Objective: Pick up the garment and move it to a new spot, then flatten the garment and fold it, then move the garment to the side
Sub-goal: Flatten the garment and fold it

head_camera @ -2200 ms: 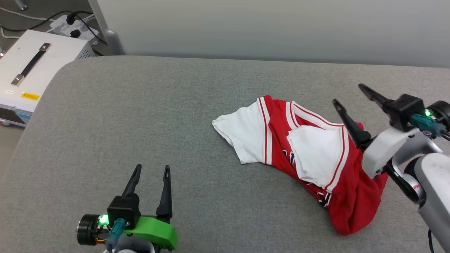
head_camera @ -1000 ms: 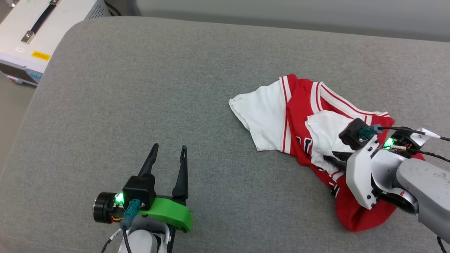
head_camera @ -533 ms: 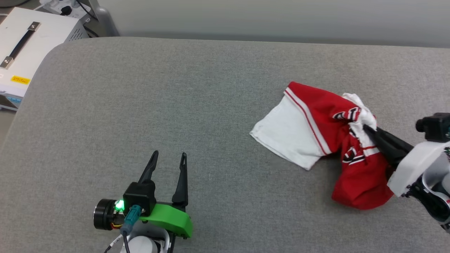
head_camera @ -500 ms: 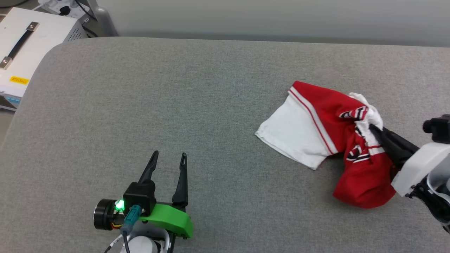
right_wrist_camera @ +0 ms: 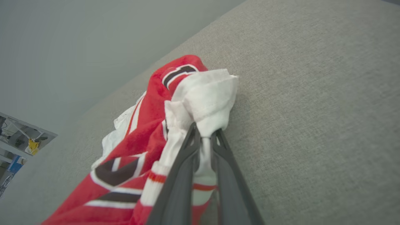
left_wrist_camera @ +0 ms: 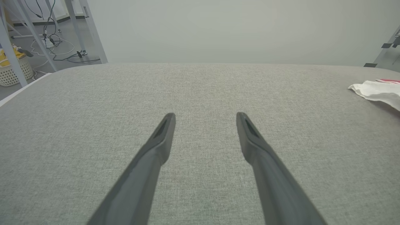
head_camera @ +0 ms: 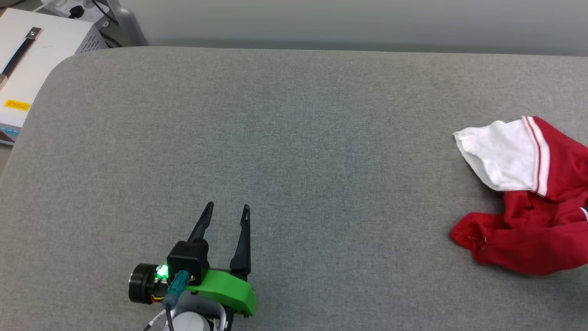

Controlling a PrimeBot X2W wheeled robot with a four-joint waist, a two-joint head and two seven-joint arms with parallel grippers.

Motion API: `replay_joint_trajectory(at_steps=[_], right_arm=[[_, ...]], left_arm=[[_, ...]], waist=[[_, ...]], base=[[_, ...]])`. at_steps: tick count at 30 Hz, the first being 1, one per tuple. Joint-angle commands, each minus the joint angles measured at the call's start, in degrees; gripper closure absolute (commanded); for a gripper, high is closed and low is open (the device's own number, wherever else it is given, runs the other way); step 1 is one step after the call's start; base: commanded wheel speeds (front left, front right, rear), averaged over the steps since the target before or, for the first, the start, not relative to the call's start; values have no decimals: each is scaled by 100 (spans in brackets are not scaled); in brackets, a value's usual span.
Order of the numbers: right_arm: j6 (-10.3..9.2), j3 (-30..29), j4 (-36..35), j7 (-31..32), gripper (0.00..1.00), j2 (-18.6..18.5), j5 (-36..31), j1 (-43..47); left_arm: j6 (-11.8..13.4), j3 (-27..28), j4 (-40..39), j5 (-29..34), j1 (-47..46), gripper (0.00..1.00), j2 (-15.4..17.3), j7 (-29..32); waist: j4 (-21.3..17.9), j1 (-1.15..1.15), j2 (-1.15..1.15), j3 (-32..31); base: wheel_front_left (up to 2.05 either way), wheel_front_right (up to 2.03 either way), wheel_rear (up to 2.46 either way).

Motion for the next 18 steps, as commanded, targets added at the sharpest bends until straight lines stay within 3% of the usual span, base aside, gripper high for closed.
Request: replay_joint_trajectory(at_steps=[1,7,8,9,10,13,18], right_arm=[[-5,-194,185,-44,100,49,127,114],[-5,-587,1237,-58,100,404,306,163],[-5,-618,1352,-60,90,436,280,132],[-5,-671,1414,-61,58,457,249,100],[-5,-777,1443,-61,0,461,172,51],[-5,-1193,1412,-63,0,398,-379,-43],[-5,-2215,862,-63,0,434,-1881,29]], left_arm=[[21,3,18,-41,2,0,-14,-34],[39,-60,56,-55,10,0,-14,-34],[39,-71,65,-57,12,0,-14,-34],[38,-76,71,-58,14,0,-14,-34],[39,-77,76,-56,18,0,-14,-34],[41,-63,81,-41,40,0,-14,-34],[53,-34,59,-10,89,0,-14,-34]], waist=[[5,0,0,10],[15,0,0,2],[19,0,0,-9],[19,0,0,-20],[14,0,0,-32],[-5,0,0,-75],[-31,0,0,-150]], base=[[0,0,0],[0,0,0],[0,0,0],[0,0,0],[0,0,0],[0,0,0],[0,0,0]])
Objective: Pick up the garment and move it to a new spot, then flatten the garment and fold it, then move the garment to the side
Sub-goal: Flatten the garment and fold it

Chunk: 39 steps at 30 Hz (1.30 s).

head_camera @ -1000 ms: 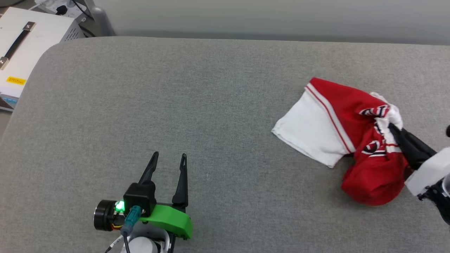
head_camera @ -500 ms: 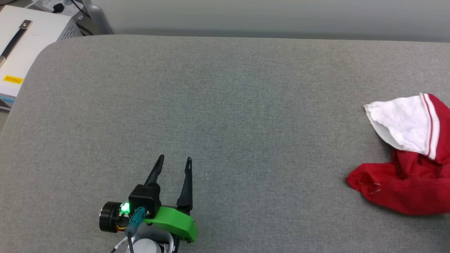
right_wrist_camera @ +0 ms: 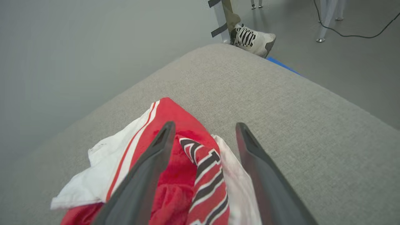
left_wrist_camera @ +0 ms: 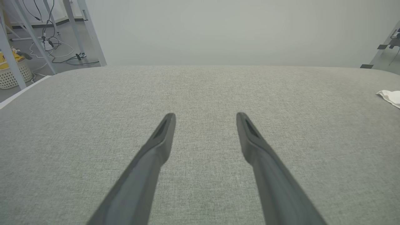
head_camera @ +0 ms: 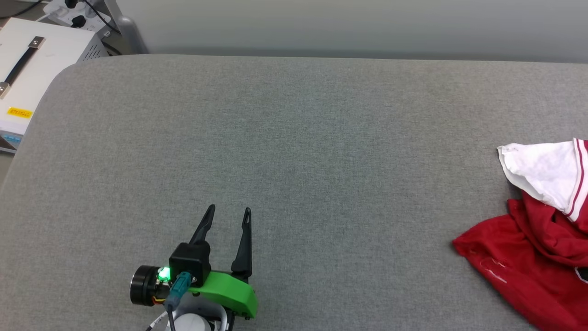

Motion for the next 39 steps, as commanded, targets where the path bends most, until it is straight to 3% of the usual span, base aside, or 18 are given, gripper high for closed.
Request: replay_joint_trajectory(at_steps=[1,6,11,18,24,28,33,39], right_arm=[[-5,-262,-237,-26,0,57,-419,-4],[-5,-987,-1412,-26,0,318,-1942,11],[-5,-748,-2432,292,0,257,-2959,-268],[-5,269,-3366,2393,0,-172,-3318,-975],[-5,1274,-3224,4664,0,-668,-2711,-1450],[-5,1709,-2950,5614,0,-890,-2358,-1798],[-5,2087,-2284,6004,0,-868,-2368,-2252],[-5,2353,-1278,5927,0,-640,-2462,-2541]], left_arm=[[50,13,-14,7,85,0,-13,-34],[50,32,-58,43,97,0,-13,-34],[36,79,-101,93,84,0,-13,-34],[15,100,-230,183,-43,0,-13,-34],[53,35,-423,209,-199,0,-13,-34],[96,-8,-570,206,-314,0,-13,-34],[137,-63,-704,188,-486,0,-13,-34],[182,-117,-746,146,-653,0,-13,-34]], waist=[[-14,0,0,-25],[-30,0,0,-47],[-45,0,0,-14],[15,0,0,156],[178,0,0,392],[286,0,0,609],[421,0,0,899],[565,0,0,1163]], base=[[0,0,0],[0,0,0],[0,0,0],[0,0,0],[0,0,0],[0,0,0],[0,0,0],[0,0,0]])
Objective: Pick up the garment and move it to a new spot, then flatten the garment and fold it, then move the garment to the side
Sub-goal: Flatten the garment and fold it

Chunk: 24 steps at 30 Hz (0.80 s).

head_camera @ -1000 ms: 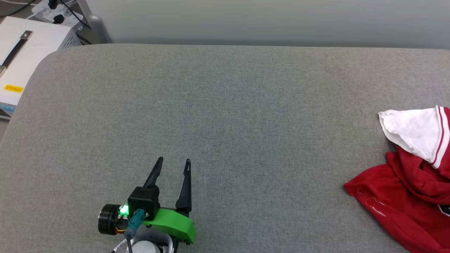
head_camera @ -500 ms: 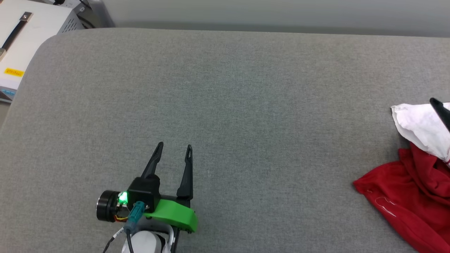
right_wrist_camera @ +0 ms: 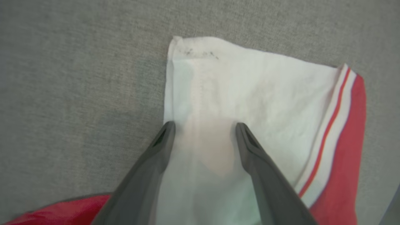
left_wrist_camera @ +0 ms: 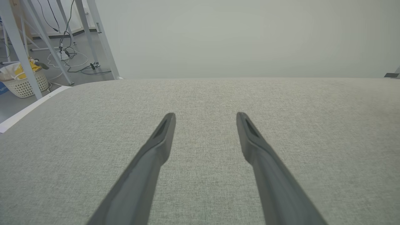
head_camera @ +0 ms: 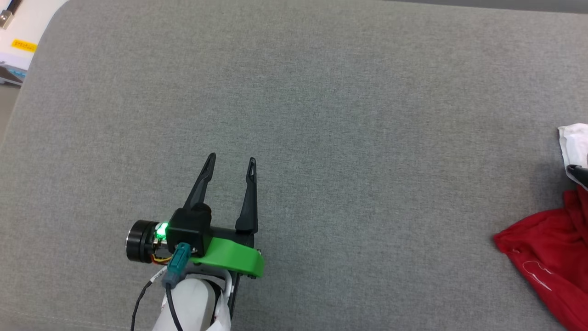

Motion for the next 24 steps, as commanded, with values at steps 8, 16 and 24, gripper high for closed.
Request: replay_joint_trajectory(at_steps=[8,16,24], right_arm=[[-5,267,942,-274,100,113,178,38],[-5,81,529,-1585,100,39,634,3],[-5,-86,-752,-2299,100,-105,907,-64]], left_arm=[[107,-21,40,-97,-140,0,-12,-34],[116,93,83,-87,57,0,-12,-34],[98,166,64,-54,252,0,-12,-34]], waist=[[205,0,0,142],[103,0,0,-286],[55,0,0,-567]], base=[[0,0,0],[0,0,0],[0,0,0]])
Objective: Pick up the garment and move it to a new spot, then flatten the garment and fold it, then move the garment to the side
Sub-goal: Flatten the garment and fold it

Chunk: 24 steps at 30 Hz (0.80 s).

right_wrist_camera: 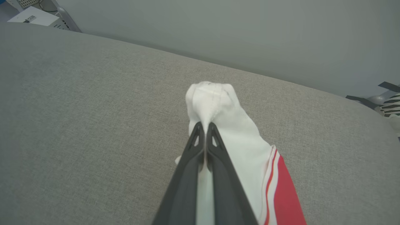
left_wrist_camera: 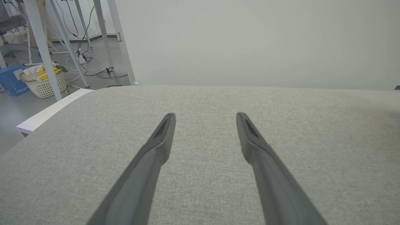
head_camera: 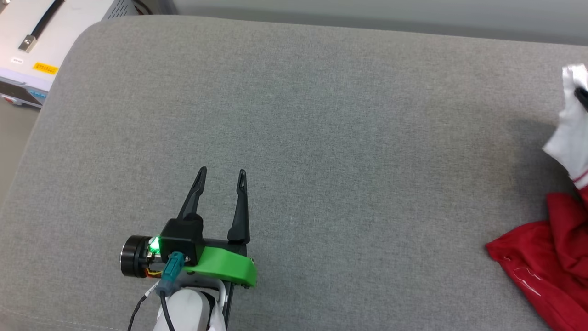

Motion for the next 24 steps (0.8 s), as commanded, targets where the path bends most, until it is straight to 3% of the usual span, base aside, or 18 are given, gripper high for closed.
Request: replay_joint_trajectory(at_steps=[1,6,13,17,24], right_arm=[[-5,-17,-163,-80,100,4,-30,-59],[-5,17,-759,-222,100,344,-271,-329],[-5,561,-764,-253,100,1058,-708,-856],[-5,1182,-523,-301,100,1549,-811,-1188],[-5,2822,245,-505,100,2313,-851,-1549]], left_arm=[[7,24,-21,5,55,0,-13,-34],[10,7,-52,-9,103,0,-13,-34],[48,0,-72,-49,86,0,-13,-34],[76,1,-82,-86,75,0,-13,-34],[135,-51,-84,-166,19,0,-13,-34]], waist=[[-12,0,0,-83],[144,0,0,-128],[395,0,0,-66],[496,0,0,9],[617,0,0,160]], base=[[0,0,0],[0,0,0],[0,0,0],[0,0,0],[0,0,0]])
